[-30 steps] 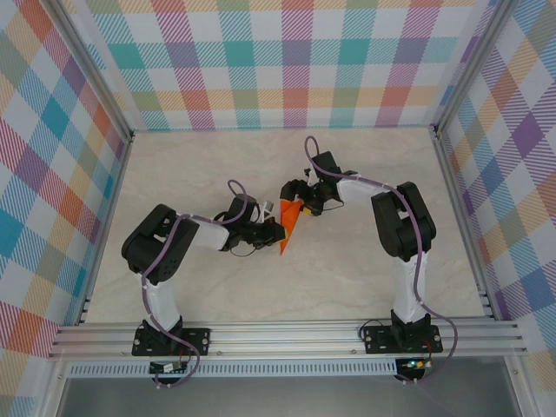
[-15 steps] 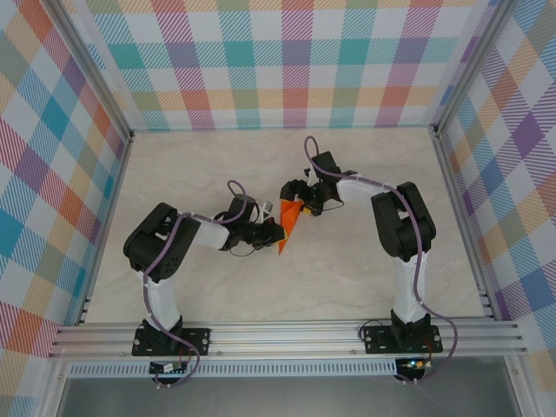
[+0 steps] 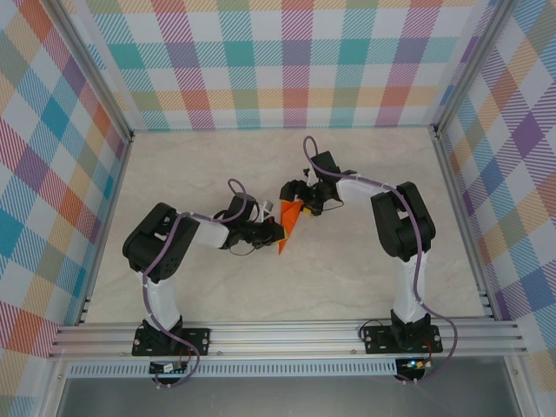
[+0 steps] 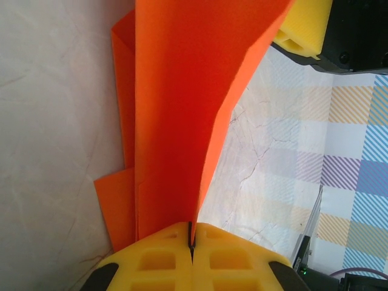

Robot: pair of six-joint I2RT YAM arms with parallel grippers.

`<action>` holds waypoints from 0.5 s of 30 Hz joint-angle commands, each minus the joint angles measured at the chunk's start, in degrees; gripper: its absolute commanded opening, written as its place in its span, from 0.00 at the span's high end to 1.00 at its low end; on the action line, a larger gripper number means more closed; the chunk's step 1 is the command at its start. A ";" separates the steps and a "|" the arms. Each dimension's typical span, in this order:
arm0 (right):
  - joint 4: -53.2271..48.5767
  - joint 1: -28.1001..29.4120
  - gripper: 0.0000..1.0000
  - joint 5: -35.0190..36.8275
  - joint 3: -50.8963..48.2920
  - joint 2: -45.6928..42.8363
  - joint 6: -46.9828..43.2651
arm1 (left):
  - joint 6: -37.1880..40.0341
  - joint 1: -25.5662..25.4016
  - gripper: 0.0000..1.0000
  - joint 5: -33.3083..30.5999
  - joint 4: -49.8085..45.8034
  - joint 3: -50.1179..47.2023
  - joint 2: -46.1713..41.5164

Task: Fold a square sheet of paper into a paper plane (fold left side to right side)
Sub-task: Fold the wing for the fifth time at the center of the table.

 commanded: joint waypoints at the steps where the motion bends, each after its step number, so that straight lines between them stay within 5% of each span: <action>1: -5.29 0.48 0.16 1.87 -0.03 2.74 -0.95 | 1.82 1.04 1.00 1.01 -3.32 0.79 -2.60; 15: -4.99 0.46 0.16 1.43 -0.20 2.26 -0.91 | 2.14 2.10 1.00 0.51 -3.48 0.72 -1.15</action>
